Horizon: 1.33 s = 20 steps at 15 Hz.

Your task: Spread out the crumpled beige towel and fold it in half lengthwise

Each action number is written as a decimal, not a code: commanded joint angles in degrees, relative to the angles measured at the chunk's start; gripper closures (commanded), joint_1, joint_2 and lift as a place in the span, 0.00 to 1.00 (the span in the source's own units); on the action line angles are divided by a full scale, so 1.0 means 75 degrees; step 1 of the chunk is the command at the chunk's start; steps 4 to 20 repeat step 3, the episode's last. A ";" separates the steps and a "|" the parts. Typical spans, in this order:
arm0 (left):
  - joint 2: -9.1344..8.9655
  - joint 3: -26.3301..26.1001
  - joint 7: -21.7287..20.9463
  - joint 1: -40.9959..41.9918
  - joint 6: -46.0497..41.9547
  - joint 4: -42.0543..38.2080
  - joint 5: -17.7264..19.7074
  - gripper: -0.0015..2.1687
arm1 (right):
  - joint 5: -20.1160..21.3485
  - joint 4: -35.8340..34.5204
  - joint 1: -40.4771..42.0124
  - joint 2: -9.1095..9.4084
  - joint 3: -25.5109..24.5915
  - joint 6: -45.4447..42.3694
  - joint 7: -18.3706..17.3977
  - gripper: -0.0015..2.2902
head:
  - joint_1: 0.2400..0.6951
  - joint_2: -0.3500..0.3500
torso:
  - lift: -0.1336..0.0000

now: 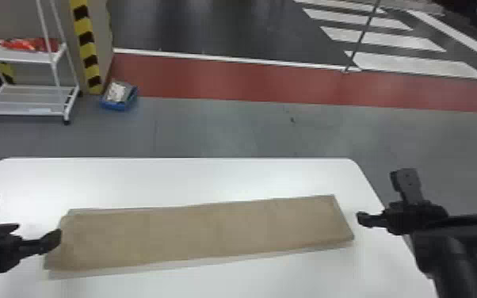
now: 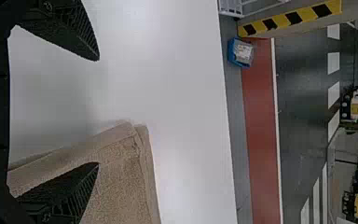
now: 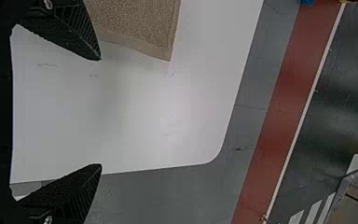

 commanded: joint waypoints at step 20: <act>0.0016 -0.0026 0.0000 -0.0050 0.0000 0.0031 0.0000 0.04 | 0.0000 0.0000 -0.0025 0.0000 0.0012 -0.0023 0.0001 0.03 | 1.00 0.19 | 1.00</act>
